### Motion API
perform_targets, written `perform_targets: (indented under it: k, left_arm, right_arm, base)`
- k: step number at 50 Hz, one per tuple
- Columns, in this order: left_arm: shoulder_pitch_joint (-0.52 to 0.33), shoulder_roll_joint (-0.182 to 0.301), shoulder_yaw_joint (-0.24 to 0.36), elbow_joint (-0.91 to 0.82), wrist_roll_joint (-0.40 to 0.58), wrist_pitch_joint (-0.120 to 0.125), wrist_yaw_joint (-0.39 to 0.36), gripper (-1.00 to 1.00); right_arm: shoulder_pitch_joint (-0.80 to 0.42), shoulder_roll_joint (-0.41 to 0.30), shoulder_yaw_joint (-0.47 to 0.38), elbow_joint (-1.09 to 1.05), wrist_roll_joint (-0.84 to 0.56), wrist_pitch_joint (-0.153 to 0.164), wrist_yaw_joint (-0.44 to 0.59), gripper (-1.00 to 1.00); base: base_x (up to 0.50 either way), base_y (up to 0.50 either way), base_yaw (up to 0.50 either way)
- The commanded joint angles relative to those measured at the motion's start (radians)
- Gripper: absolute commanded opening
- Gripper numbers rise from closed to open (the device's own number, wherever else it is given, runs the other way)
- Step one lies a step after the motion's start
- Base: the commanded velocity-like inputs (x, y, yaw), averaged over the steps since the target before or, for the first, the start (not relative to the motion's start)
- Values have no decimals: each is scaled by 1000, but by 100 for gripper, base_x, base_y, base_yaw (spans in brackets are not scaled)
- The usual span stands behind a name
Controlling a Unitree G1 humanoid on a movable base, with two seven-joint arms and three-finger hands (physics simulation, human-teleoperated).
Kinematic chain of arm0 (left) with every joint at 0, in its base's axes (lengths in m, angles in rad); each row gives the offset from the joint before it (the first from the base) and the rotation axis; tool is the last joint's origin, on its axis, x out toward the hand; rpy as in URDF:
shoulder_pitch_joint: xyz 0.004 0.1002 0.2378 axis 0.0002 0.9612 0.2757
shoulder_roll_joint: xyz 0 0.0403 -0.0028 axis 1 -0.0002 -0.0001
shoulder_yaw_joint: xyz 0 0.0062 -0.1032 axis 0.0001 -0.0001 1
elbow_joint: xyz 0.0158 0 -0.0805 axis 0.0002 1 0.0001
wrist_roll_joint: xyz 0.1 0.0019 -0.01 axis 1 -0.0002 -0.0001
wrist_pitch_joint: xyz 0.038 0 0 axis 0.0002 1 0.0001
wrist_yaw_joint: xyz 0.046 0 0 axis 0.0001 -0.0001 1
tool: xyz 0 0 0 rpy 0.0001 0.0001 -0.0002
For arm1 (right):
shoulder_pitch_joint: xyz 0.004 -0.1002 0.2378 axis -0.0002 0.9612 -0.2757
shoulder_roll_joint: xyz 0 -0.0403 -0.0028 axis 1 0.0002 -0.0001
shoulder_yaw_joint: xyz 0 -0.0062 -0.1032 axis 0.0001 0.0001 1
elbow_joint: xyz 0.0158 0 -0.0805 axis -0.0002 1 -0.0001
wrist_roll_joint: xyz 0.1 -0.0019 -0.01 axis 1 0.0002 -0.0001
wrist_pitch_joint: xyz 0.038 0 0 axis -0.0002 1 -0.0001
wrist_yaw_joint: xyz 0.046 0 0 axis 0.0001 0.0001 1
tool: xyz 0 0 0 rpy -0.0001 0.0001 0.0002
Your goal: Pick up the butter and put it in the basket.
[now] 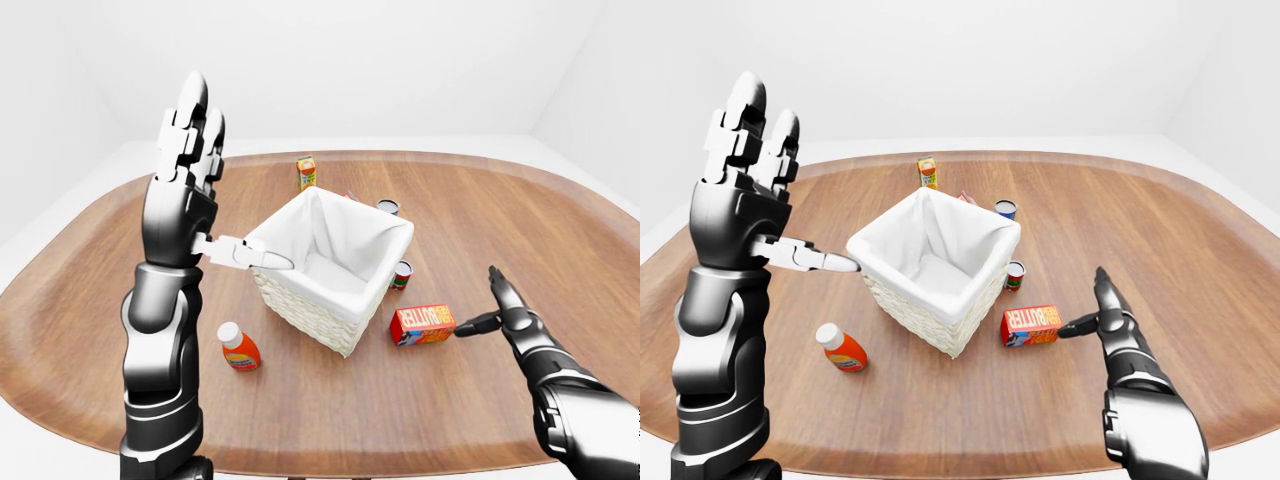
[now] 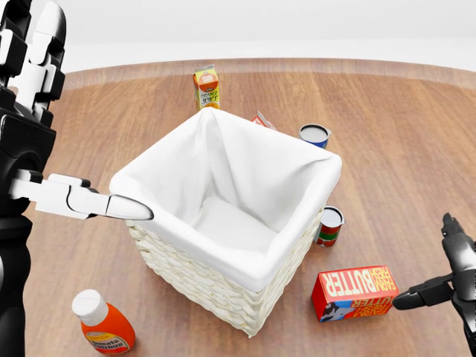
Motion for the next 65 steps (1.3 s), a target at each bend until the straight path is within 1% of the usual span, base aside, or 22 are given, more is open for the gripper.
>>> perform_targets:
  k: [1, 7, 22, 27, 30, 32, 33, 34, 40, 45, 52, 60, 64, 65]
  left_arm:
    - [-3, 1, 8, 6, -7, 0, 12, 100]
    - [-6, 0, -2, 21, -5, 0, 19, 100]
    - [3, -6, -3, 31, -4, 0, 17, 100]
    - [8, -7, -2, 35, -6, 0, 19, 100]
    - [13, -8, -3, 34, -7, 0, 19, 100]
    - [14, -8, -2, 37, -8, 0, 20, 100]
    - [14, -9, -2, 41, -8, 0, 21, 100]
    - [14, -8, -2, 42, -8, 0, 21, 100]
    - [19, -13, -7, 49, -5, 0, 23, 100]
    - [27, -19, -11, 57, -4, 0, 24, 100]
    - [36, -21, -11, 38, -7, 0, 24, 100]
    - [54, -25, -10, 1, -11, 0, 26, 100]
    - [61, -25, -11, -37, -10, 0, 26, 100]
    - [62, -26, -11, -42, -10, 0, 26, 100]
  right_arm:
    - [5, 40, 4, 19, -73, 0, -52, 100]
    - [10, 72, -5, 23, -69, 0, -45, 100]
    - [20, 106, -11, 26, -66, 0, -26, 100]
    - [24, 126, -40, 26, -12, 0, 29, 100]
    - [26, 152, -81, 26, 67, 0, 92, 100]
    - [27, 163, -92, 26, 98, 0, 105, 100]
    - [26, 173, -112, 26, 135, 0, 135, 100]
    - [26, 173, -111, 25, 140, 0, 137, 100]
    - [20, 200, -114, 28, 153, 0, 122, 100]
    - [21, 202, -109, 29, 143, 0, 108, 100]
    - [31, 189, -109, 29, 127, 0, 94, 100]
    - [42, 183, -82, 33, 48, 0, 22, 100]
    - [47, 180, -54, 36, -28, 0, -52, 100]
    - [47, 183, -62, 36, -24, 0, -44, 100]
  base:
    - [0, 0, 0]
    - [0, 0, 0]
    - [0, 0, 0]
    - [0, 0, 0]
    - [0, 0, 0]
    - [0, 0, 0]
    - [0, 0, 0]
    - [0, 0, 0]
    - [0, 0, 0]
    - [0, 0, 0]
    - [0, 0, 0]
    - [0, 0, 0]
    - [0, 0, 0]
    - [0, 0, 0]
